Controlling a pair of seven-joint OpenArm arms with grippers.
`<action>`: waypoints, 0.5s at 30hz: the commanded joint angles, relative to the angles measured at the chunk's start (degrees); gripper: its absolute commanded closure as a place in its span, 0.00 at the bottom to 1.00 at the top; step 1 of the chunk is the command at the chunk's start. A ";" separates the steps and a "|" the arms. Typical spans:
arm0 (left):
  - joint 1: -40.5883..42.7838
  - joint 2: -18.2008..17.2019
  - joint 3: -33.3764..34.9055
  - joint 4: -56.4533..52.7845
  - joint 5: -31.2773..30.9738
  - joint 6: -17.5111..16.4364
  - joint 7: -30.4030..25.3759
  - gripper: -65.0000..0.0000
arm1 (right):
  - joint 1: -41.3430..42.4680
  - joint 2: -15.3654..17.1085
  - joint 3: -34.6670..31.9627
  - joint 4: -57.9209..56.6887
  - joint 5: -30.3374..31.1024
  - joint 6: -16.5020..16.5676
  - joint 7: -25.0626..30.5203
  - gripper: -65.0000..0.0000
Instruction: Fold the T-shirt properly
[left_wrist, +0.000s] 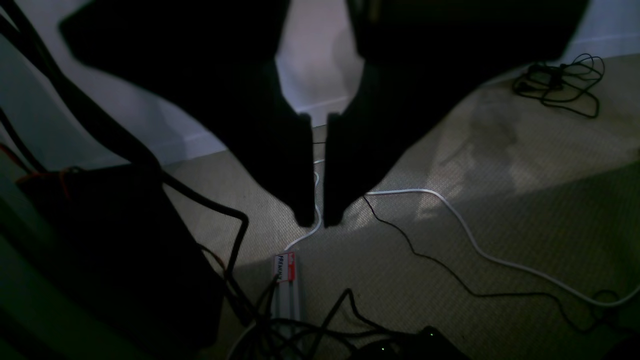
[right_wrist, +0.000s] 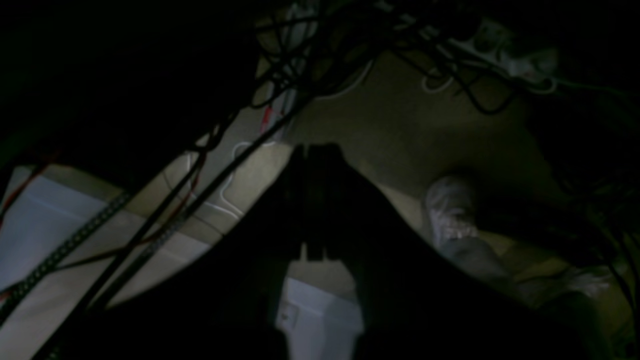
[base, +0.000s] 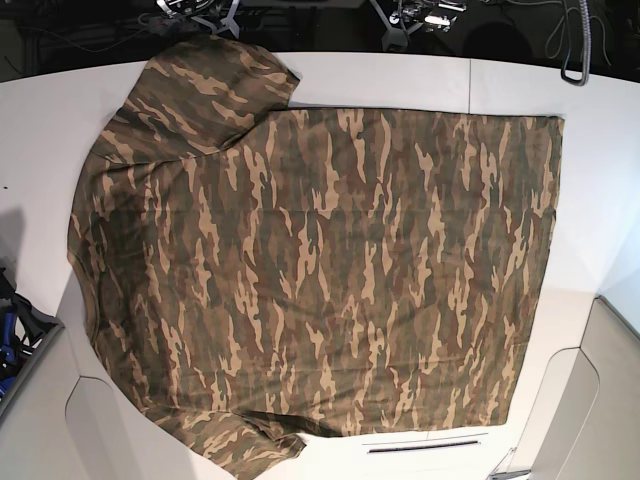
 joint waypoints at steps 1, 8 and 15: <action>0.00 -0.07 0.04 0.28 0.83 -0.42 -0.24 0.93 | -0.24 0.26 -0.13 0.28 0.24 0.57 0.07 1.00; 0.02 -0.04 0.04 0.28 3.13 -0.44 -0.52 0.93 | -0.39 0.26 -0.13 0.26 0.24 0.57 0.04 1.00; 0.61 -0.35 0.04 1.53 7.65 -6.88 2.58 0.93 | -1.60 0.50 -0.13 0.35 0.26 0.57 0.04 1.00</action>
